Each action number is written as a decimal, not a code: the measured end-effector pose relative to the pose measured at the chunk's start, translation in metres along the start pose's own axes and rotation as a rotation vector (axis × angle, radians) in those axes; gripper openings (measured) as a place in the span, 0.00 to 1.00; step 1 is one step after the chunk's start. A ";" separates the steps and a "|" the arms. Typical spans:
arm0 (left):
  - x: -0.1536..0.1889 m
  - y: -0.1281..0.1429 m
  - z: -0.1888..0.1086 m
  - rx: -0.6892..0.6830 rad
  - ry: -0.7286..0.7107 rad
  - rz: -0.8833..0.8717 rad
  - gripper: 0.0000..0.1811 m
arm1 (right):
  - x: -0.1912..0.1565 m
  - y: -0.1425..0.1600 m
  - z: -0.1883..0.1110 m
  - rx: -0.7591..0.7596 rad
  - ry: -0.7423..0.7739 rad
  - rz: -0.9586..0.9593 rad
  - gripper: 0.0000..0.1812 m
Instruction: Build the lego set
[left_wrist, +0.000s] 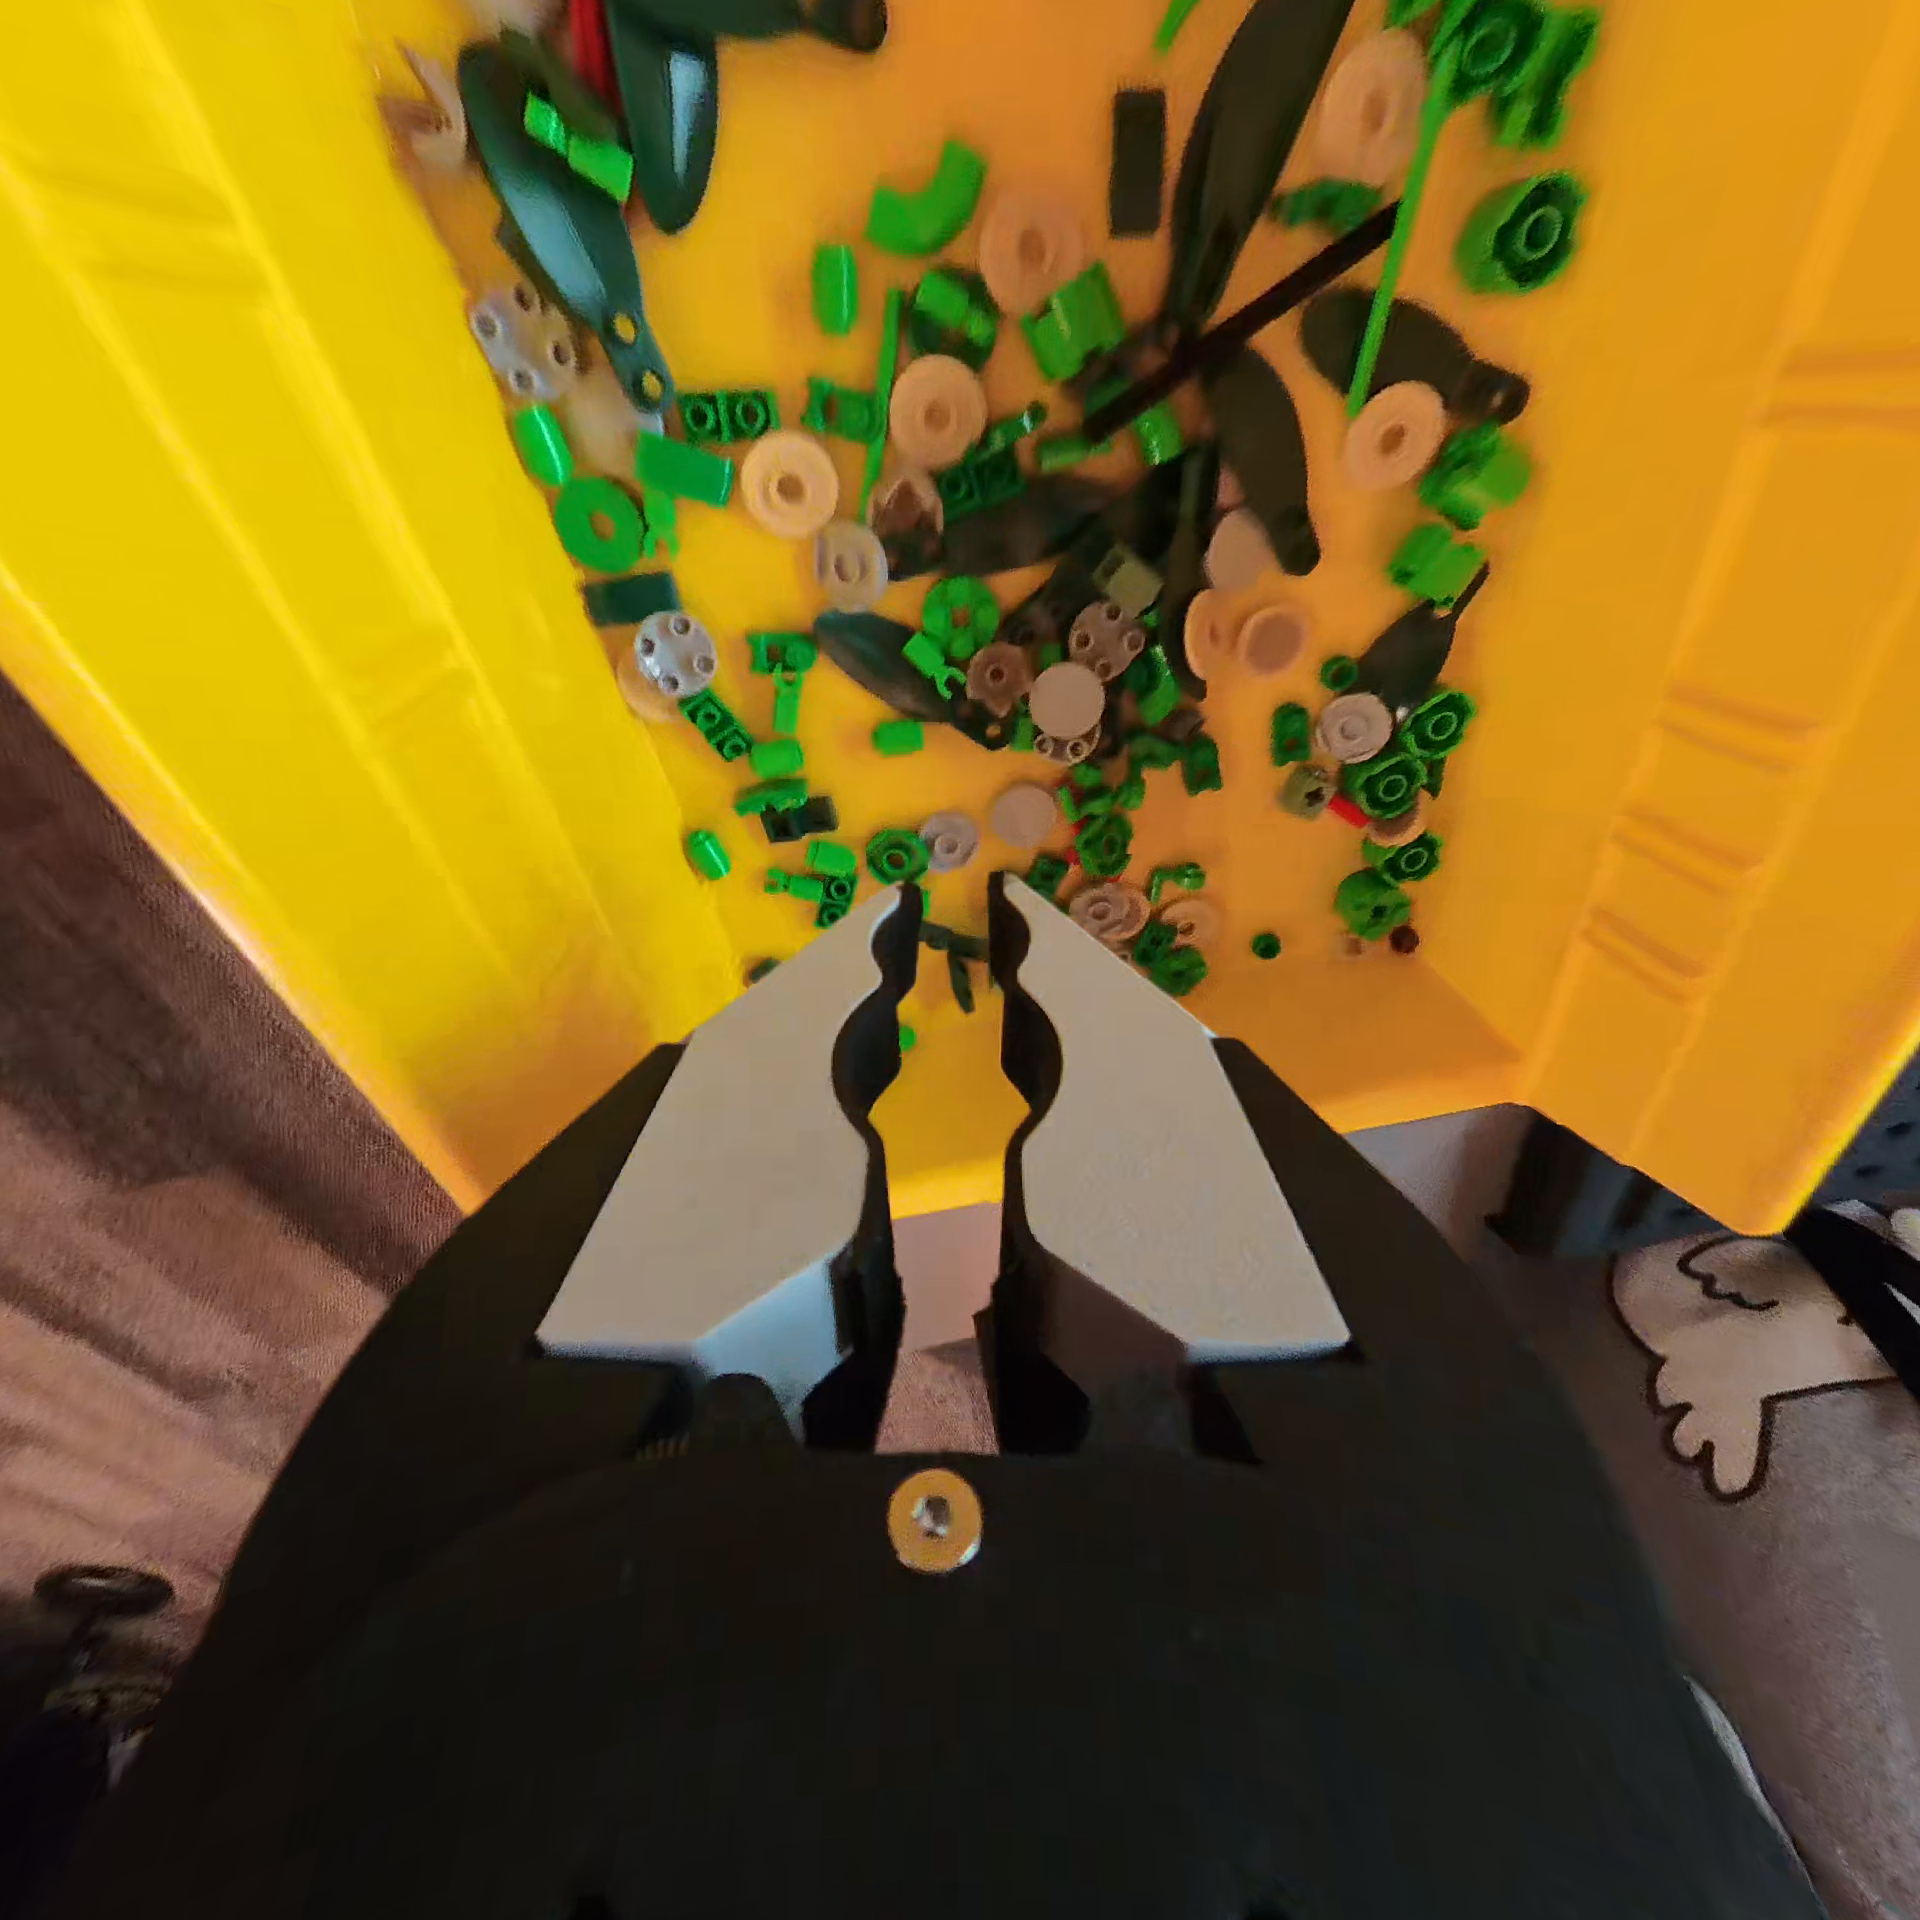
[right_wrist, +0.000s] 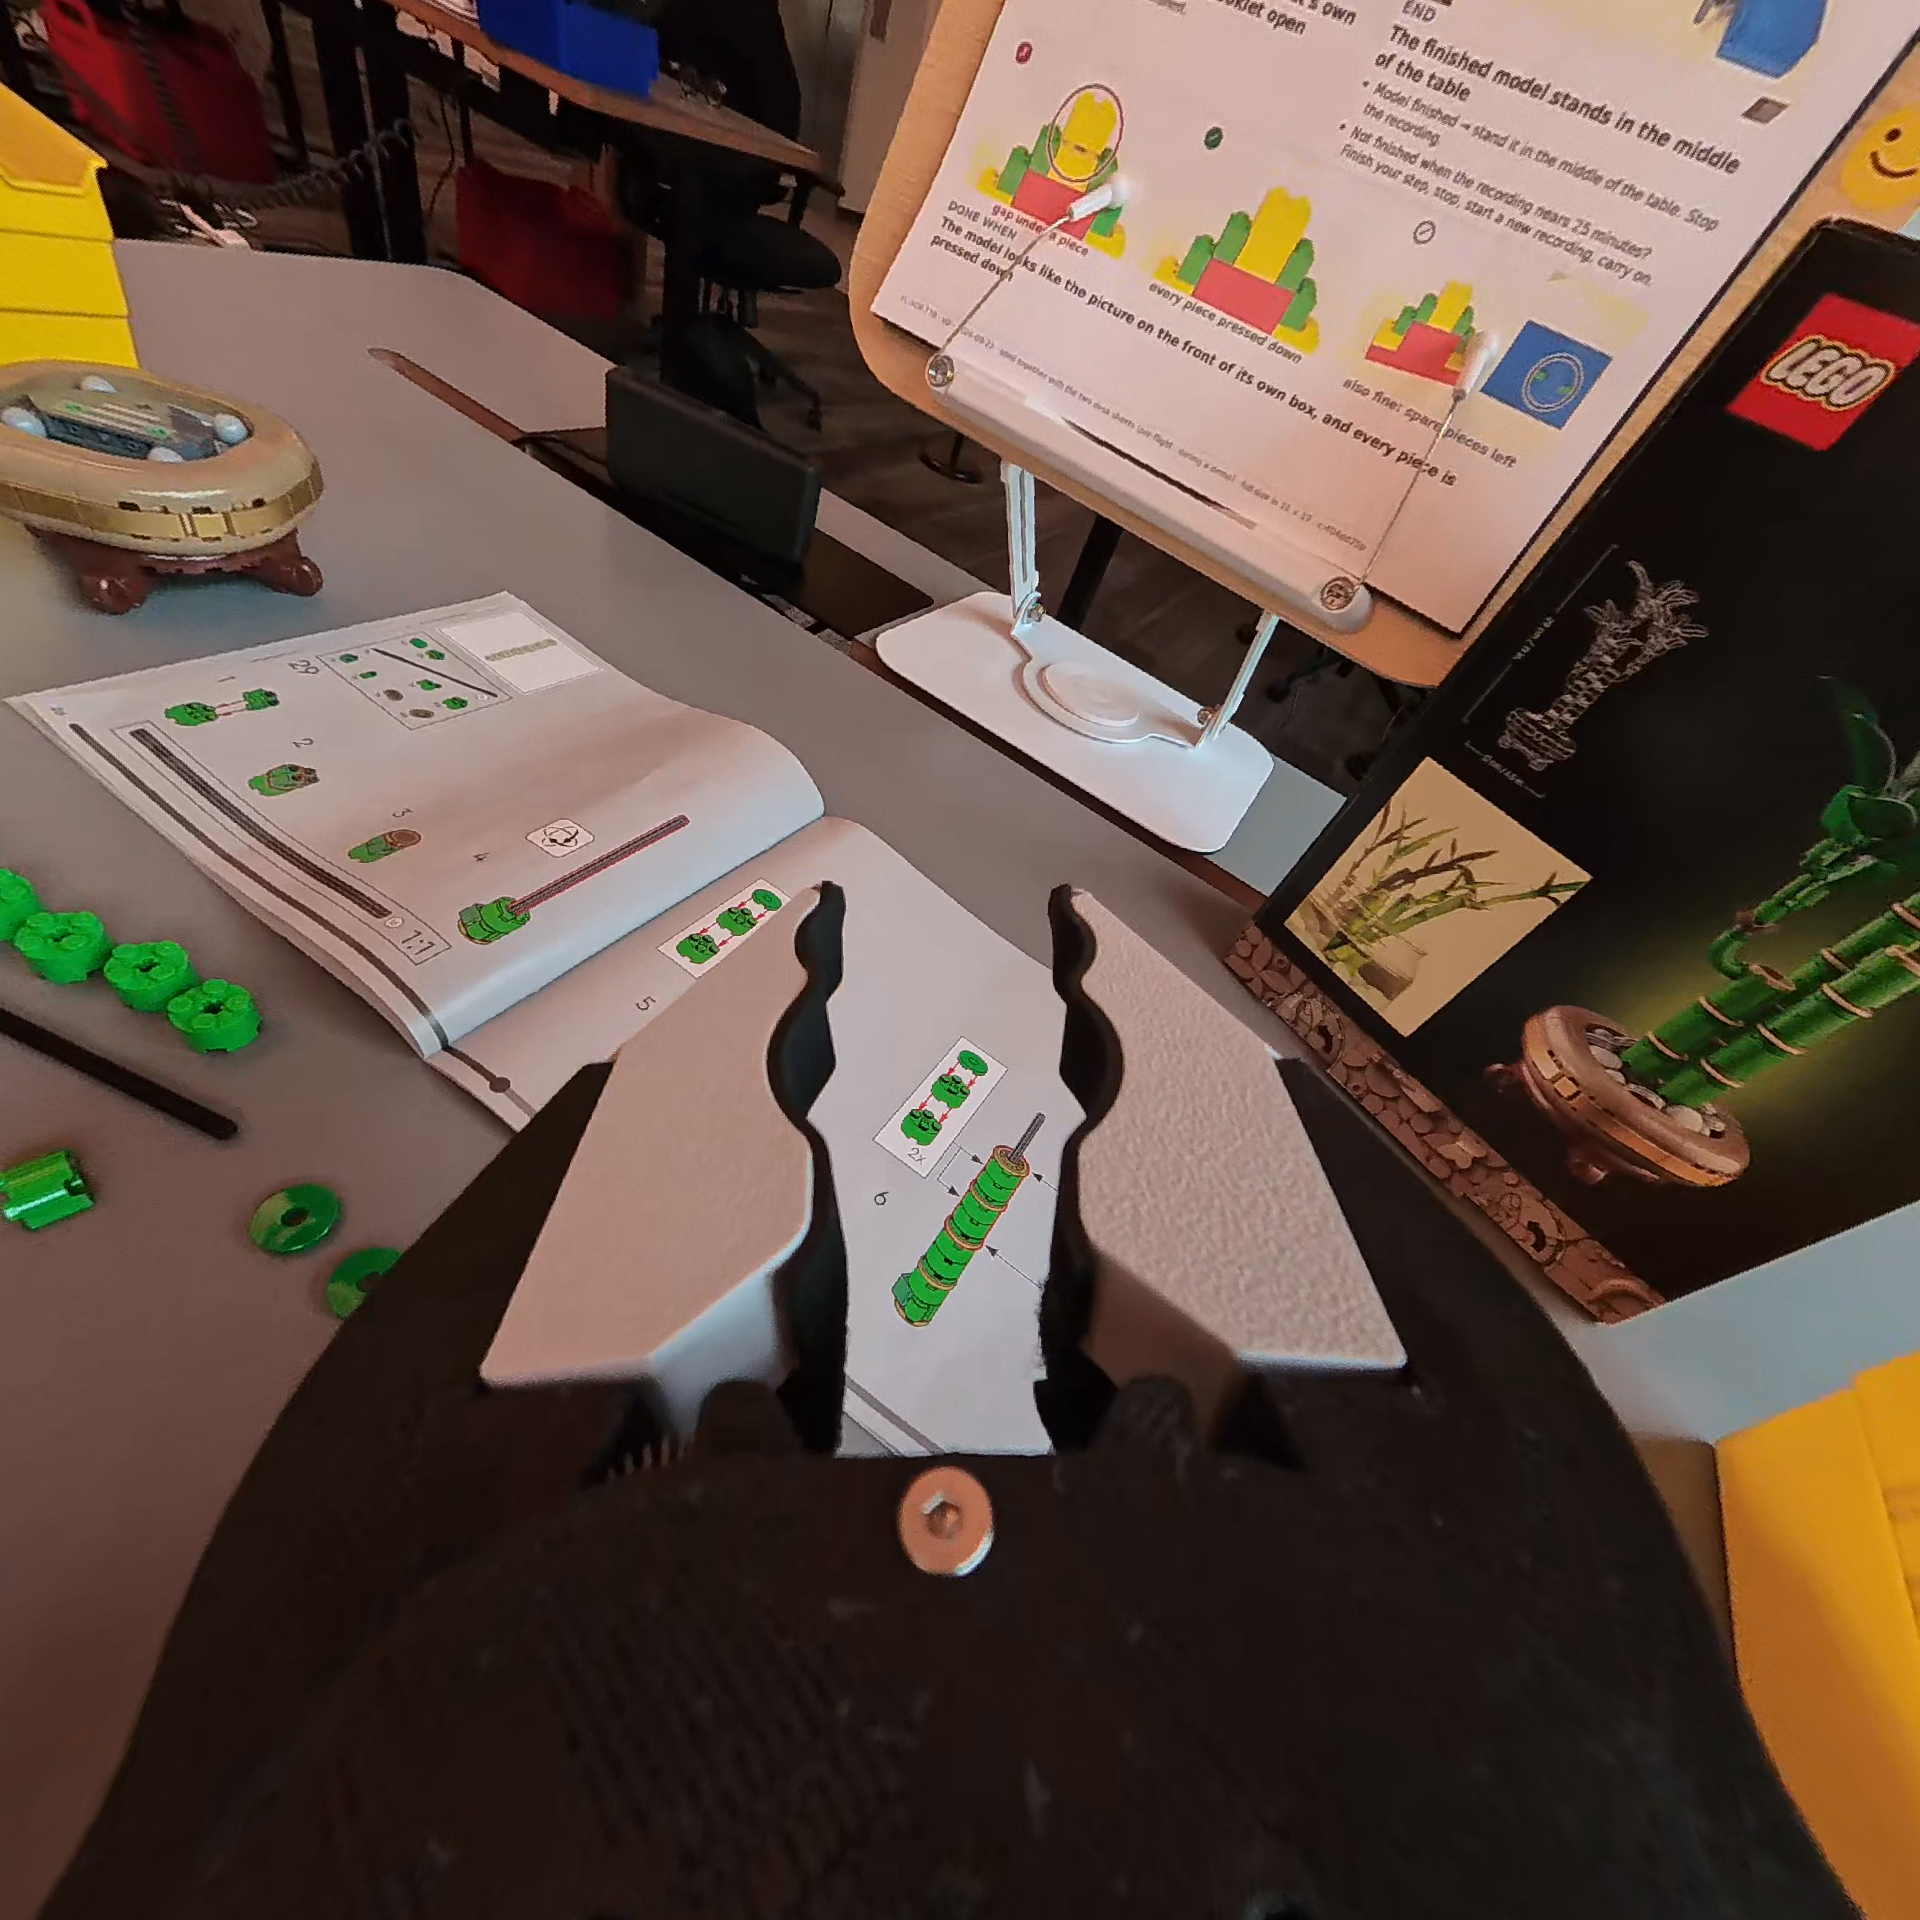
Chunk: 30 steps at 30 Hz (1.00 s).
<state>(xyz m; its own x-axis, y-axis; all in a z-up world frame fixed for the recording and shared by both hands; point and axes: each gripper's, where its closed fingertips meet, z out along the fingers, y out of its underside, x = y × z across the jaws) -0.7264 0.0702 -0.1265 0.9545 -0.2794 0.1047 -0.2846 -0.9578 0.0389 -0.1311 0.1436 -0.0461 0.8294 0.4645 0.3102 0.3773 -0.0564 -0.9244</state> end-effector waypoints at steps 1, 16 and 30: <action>0.001 0.001 0.001 -0.011 0.004 -0.001 0.05 | -0.001 0.000 0.000 0.000 -0.002 -0.004 0.22; 0.045 0.020 0.024 -0.208 0.155 0.234 0.08 | -0.004 0.005 0.001 -0.043 -0.020 -0.058 0.22; 0.014 0.010 0.019 -0.138 0.123 0.037 0.06 | -0.008 0.001 -0.002 -0.045 -0.028 -0.090 0.22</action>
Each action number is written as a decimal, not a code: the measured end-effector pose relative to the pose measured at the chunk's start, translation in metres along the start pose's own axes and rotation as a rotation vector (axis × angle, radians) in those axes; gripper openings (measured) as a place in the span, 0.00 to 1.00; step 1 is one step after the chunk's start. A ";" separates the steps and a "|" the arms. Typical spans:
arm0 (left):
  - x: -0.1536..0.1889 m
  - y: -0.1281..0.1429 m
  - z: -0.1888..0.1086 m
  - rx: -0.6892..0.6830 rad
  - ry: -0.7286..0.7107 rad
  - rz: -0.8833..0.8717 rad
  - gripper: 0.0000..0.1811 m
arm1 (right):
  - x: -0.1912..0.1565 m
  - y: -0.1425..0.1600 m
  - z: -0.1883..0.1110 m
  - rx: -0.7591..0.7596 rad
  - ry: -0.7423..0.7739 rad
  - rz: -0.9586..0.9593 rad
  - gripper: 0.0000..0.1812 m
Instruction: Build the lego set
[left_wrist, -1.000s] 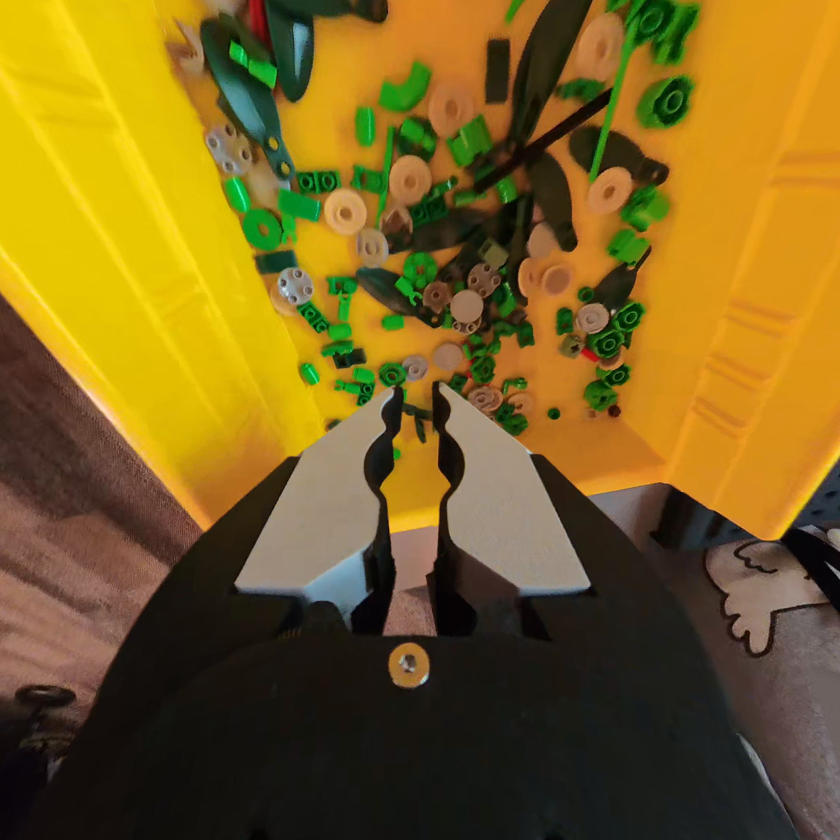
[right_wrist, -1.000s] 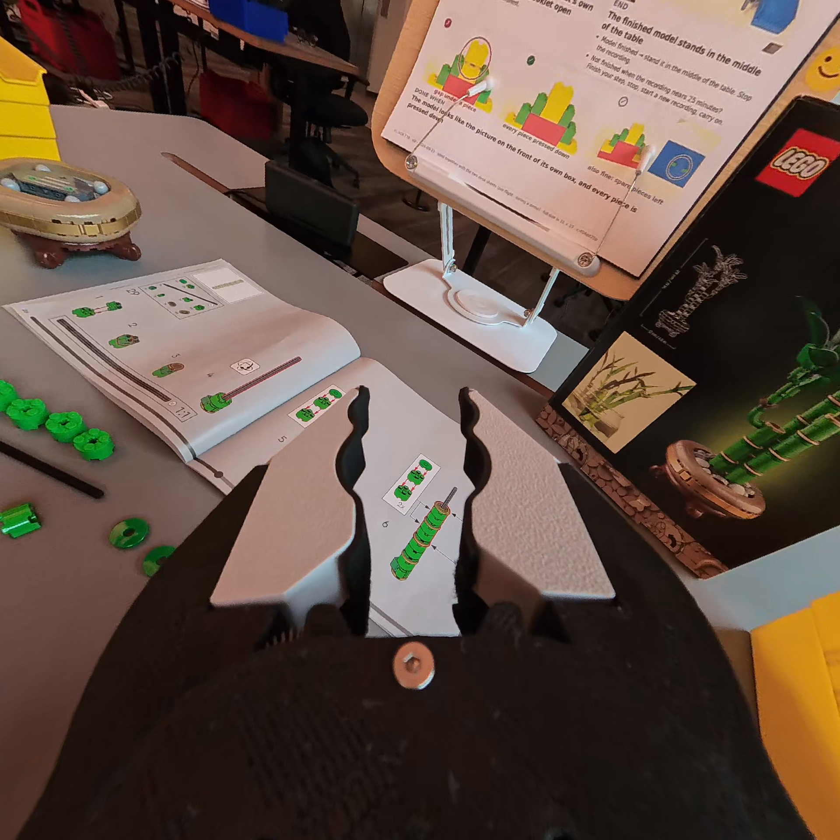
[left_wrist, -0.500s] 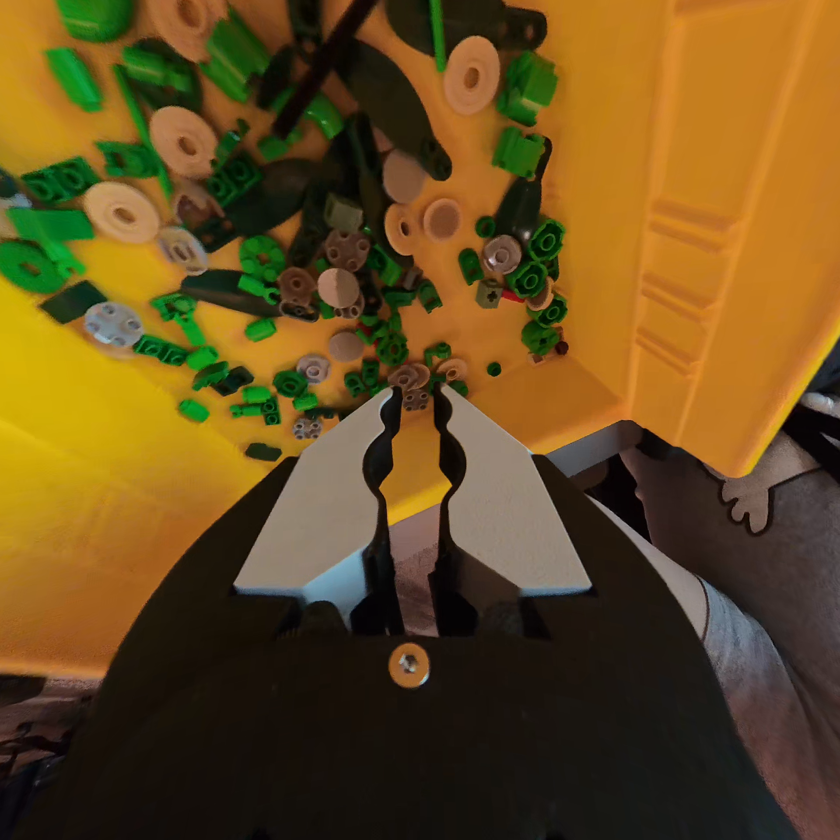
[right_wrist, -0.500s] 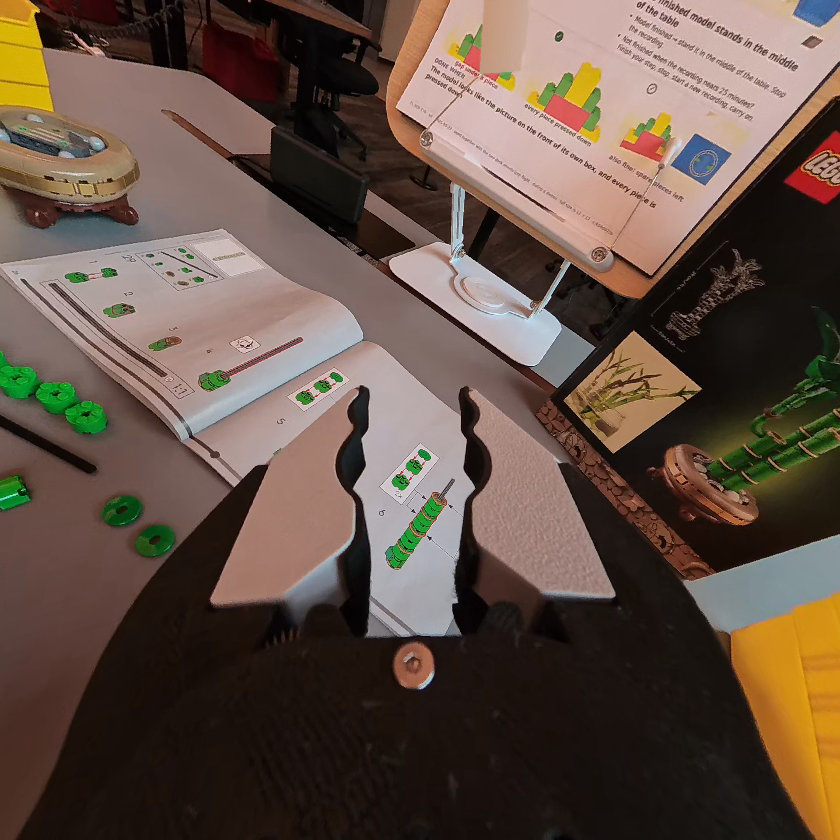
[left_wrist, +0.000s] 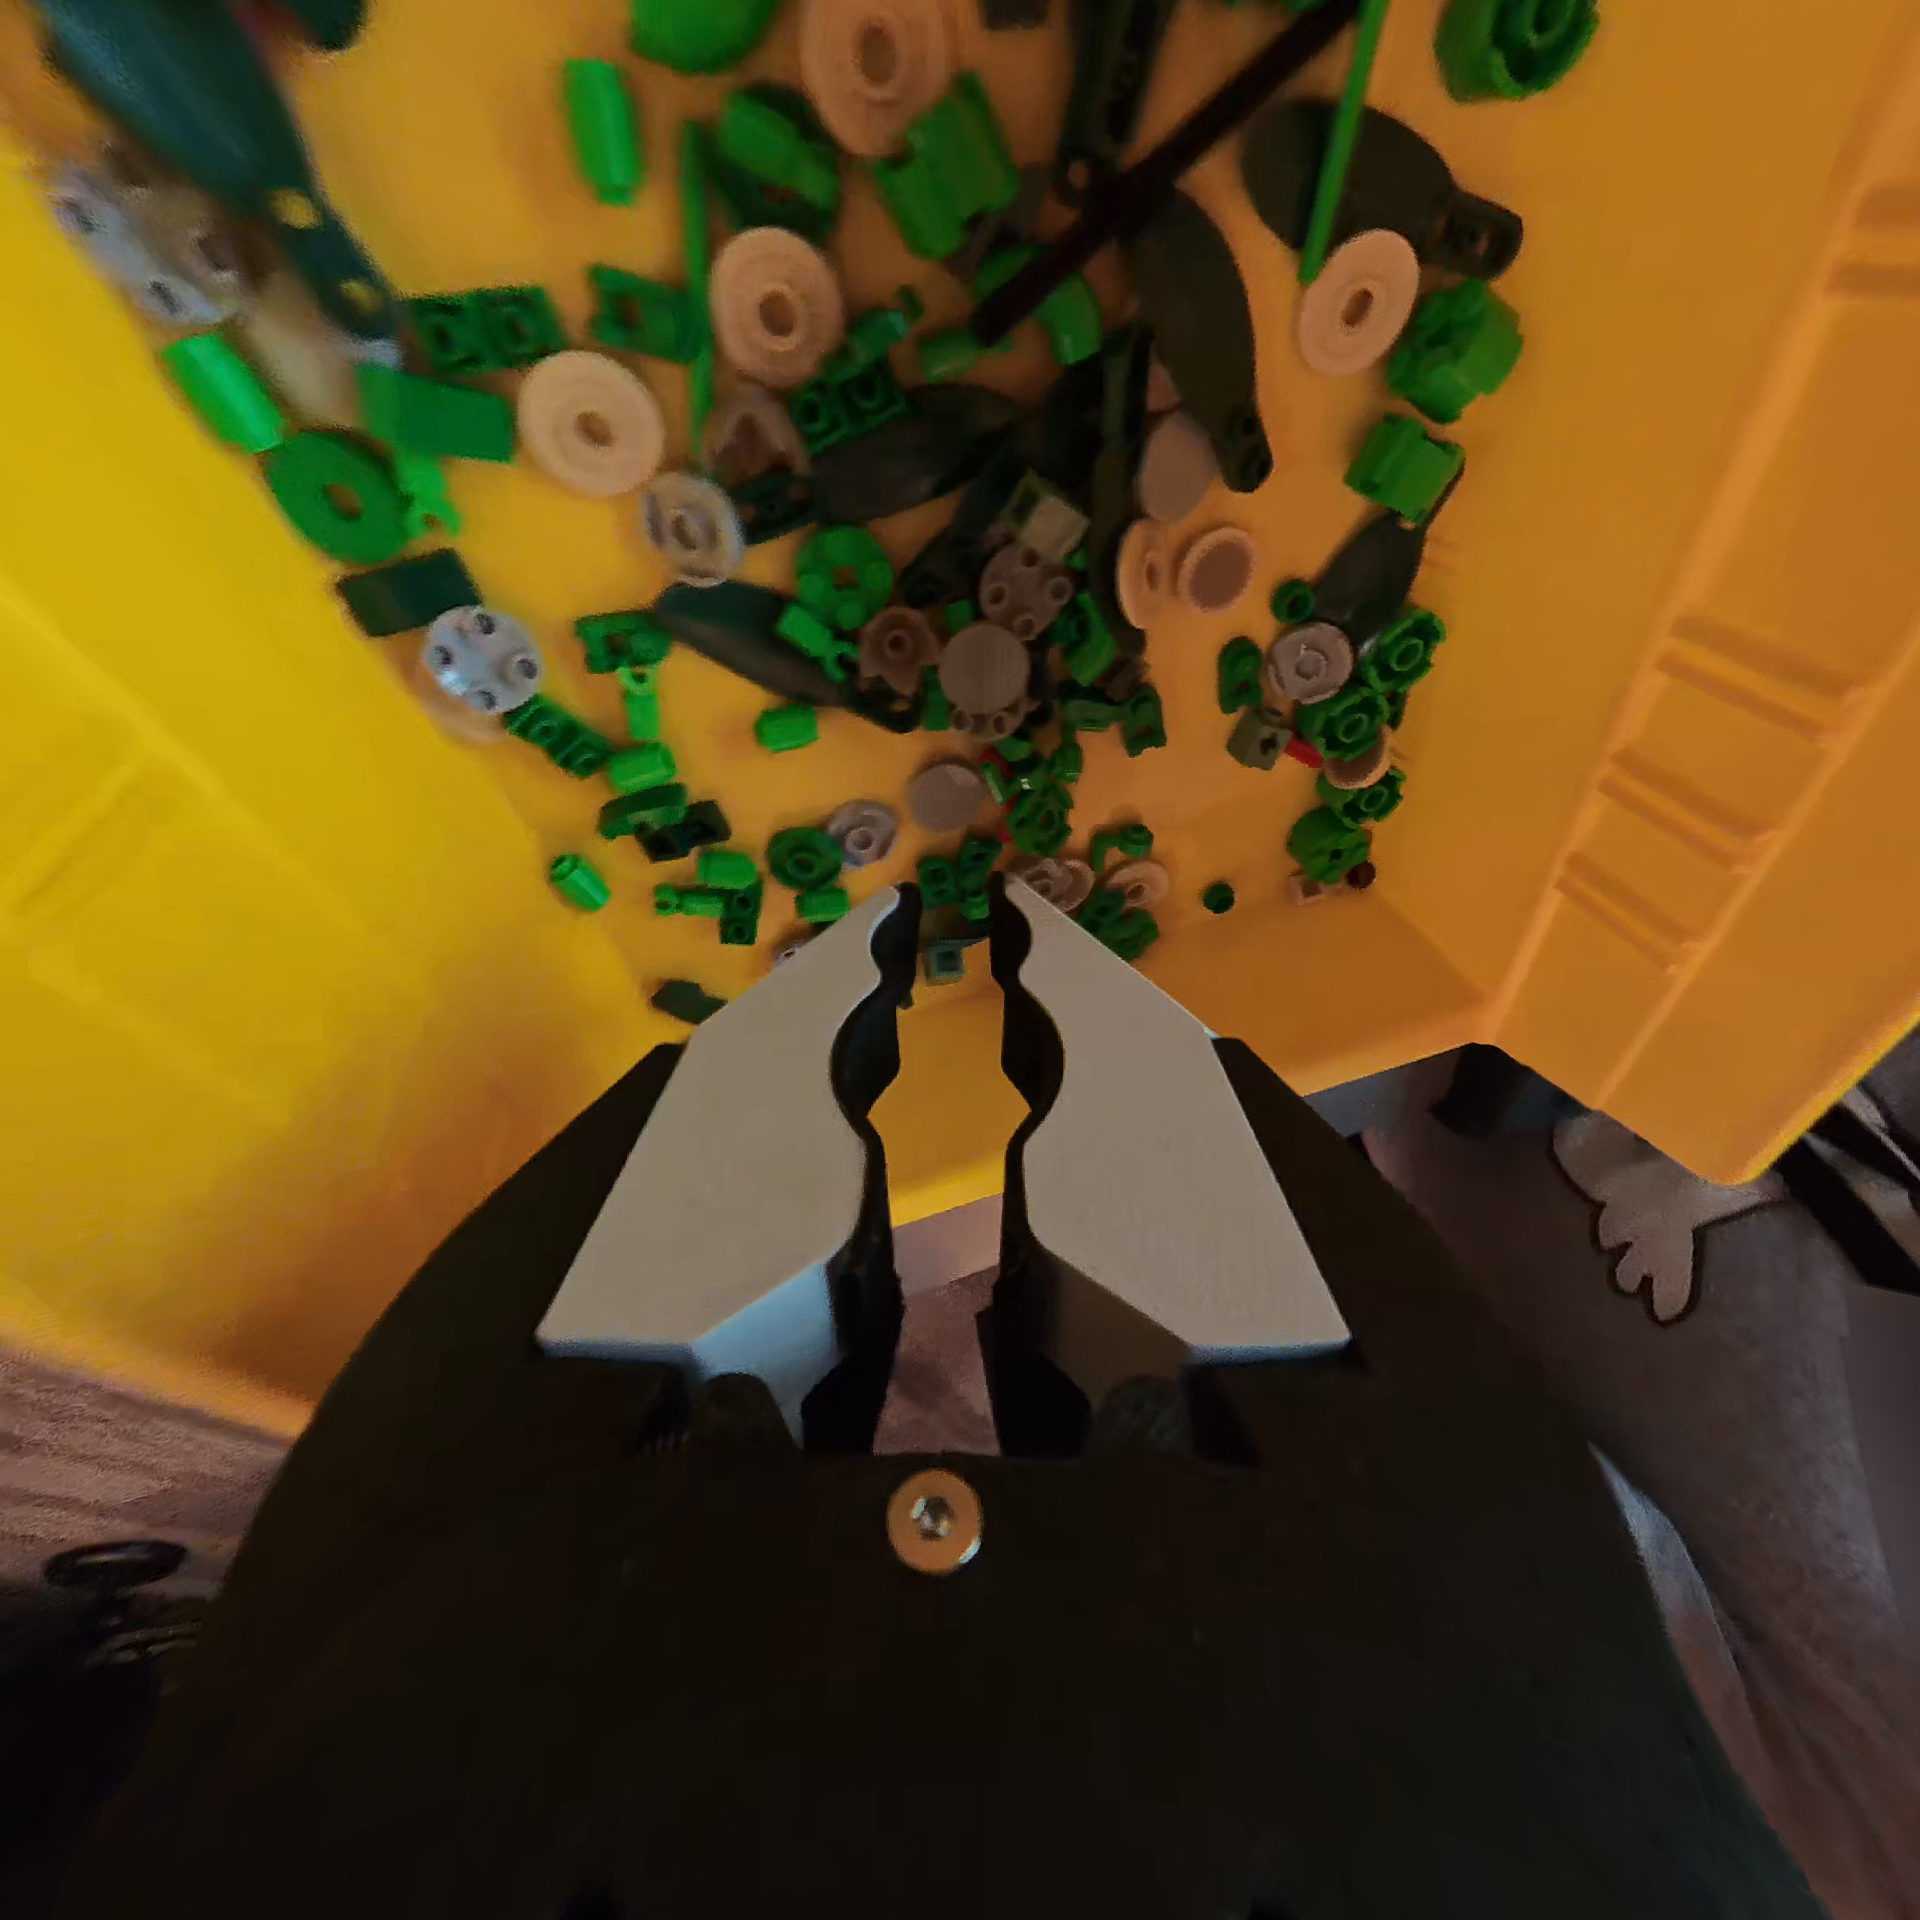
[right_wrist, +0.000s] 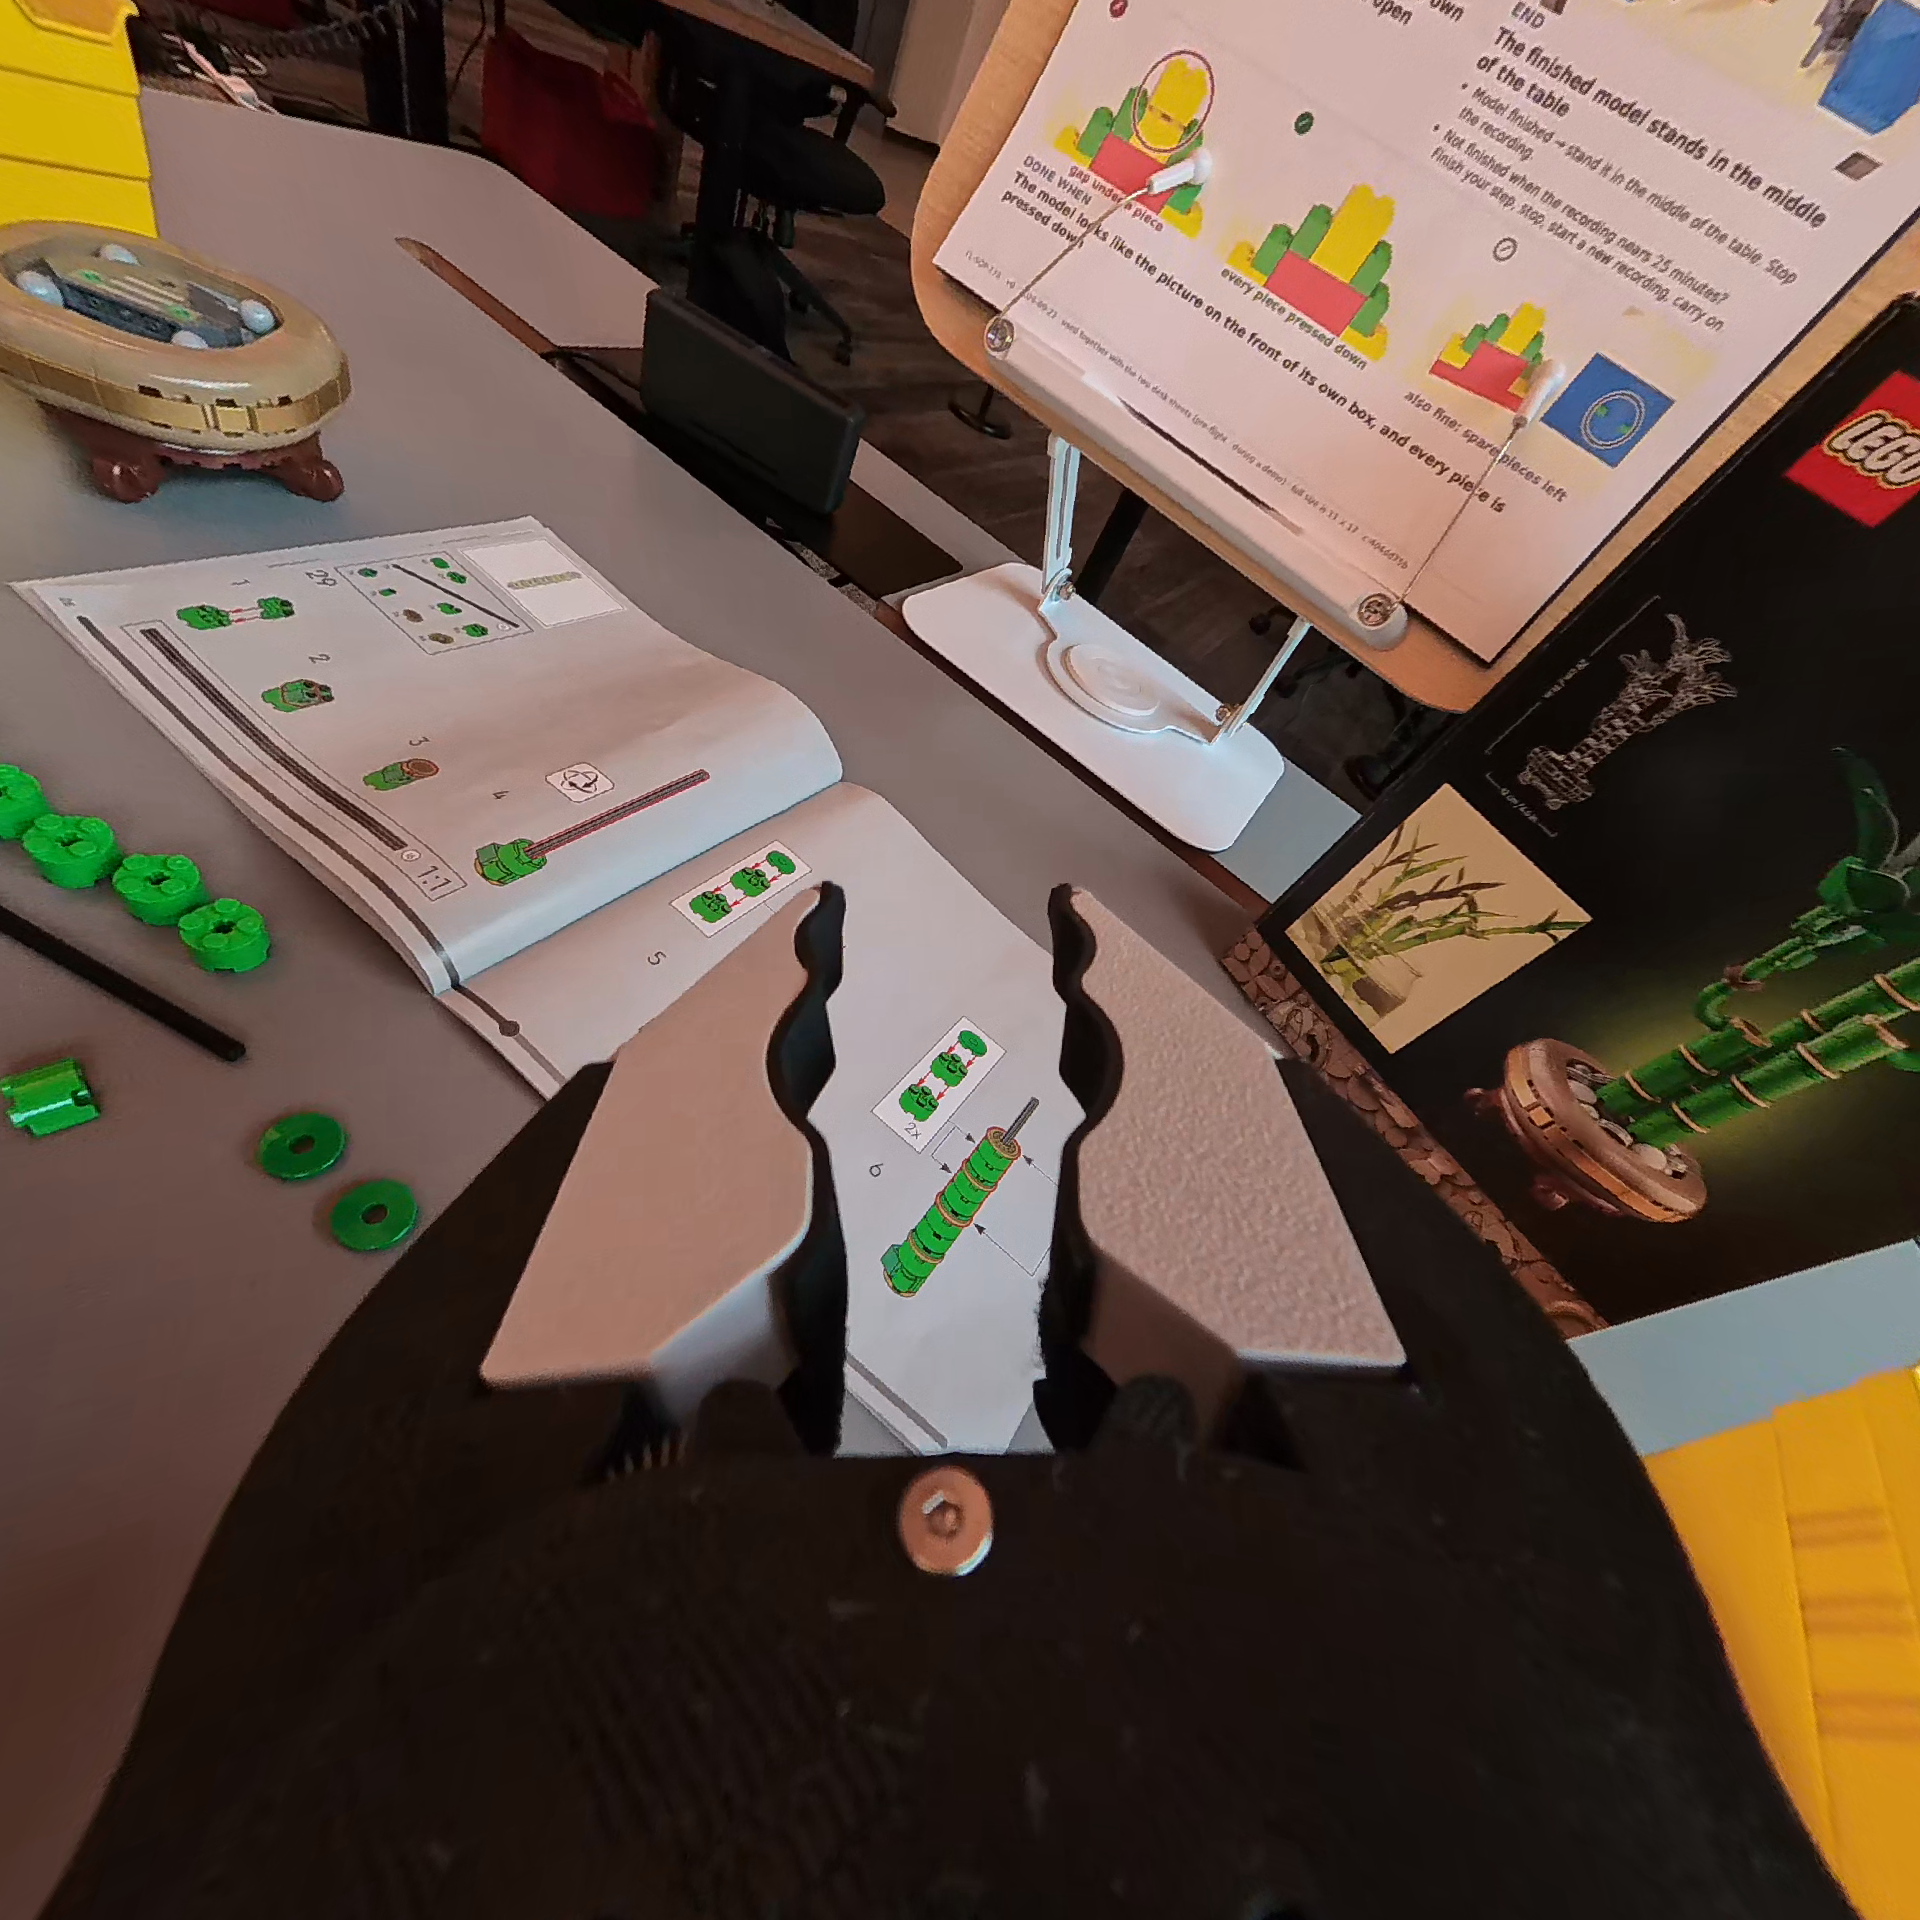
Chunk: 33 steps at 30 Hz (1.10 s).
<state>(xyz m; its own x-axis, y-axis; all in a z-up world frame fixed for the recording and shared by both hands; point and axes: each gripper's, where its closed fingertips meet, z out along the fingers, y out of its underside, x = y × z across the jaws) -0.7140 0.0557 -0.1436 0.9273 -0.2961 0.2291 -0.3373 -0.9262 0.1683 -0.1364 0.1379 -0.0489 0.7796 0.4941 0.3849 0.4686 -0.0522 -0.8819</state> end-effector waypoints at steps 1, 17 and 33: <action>-0.001 0.001 -0.002 0.010 -0.003 -0.014 0.06 | -0.001 0.001 0.001 -0.004 -0.003 -0.004 0.22; 0.017 0.004 0.021 -0.133 0.105 0.072 0.07 | -0.003 0.003 0.000 -0.031 -0.003 -0.035 0.22; 0.033 -0.020 -0.022 0.144 0.085 0.255 0.00 | -0.007 0.000 -0.003 -0.035 -0.013 -0.068 0.22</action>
